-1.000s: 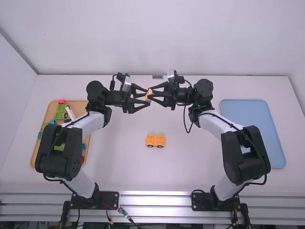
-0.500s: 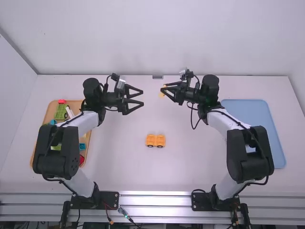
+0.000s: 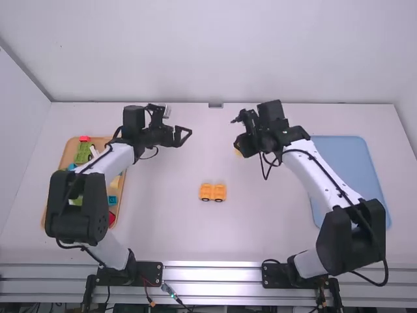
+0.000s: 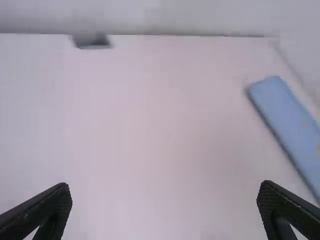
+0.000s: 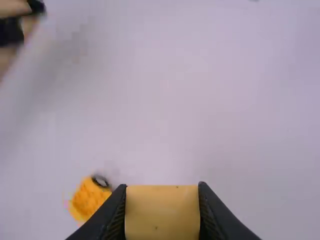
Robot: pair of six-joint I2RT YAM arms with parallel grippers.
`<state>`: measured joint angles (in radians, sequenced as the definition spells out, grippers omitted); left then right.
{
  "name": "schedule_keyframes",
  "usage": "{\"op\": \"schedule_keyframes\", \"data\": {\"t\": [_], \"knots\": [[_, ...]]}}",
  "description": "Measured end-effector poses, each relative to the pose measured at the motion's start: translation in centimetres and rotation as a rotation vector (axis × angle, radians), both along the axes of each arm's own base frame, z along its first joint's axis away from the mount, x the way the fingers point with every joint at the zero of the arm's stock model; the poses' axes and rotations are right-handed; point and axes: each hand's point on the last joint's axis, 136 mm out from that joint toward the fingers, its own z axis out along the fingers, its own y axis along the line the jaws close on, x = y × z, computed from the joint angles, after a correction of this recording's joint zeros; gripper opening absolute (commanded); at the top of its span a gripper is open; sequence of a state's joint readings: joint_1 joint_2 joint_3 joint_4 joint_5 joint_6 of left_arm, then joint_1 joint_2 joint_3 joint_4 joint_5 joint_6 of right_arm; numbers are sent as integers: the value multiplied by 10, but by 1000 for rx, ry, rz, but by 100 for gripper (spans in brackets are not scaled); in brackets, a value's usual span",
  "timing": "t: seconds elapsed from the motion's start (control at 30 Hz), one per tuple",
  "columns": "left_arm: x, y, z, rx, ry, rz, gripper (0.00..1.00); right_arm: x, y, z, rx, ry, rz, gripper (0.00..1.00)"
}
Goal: Assemble lego blocks to make yellow taxi
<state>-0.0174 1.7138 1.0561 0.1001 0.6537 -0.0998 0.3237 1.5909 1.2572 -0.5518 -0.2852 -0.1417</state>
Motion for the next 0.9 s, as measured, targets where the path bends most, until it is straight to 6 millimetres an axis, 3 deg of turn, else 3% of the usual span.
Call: {"op": "schedule_keyframes", "data": {"t": [0.1,0.17,0.37,0.53,0.73,0.9], "knots": [[7,15,1,97,34,55,99,-26,-8,-20,-168,72,58,7],[9,25,5,173,59,80,99,-42,-13,-45,-300,137,122,6],[18,43,17,283,49,137,99,-63,-32,-95,-488,290,262,0],[19,51,16,326,47,161,99,-71,-29,-122,-524,361,316,0],[22,53,18,335,33,175,99,-80,-26,-155,-509,490,235,0],[23,53,18,336,30,175,99,-82,-26,-171,-479,582,15,0]]}}
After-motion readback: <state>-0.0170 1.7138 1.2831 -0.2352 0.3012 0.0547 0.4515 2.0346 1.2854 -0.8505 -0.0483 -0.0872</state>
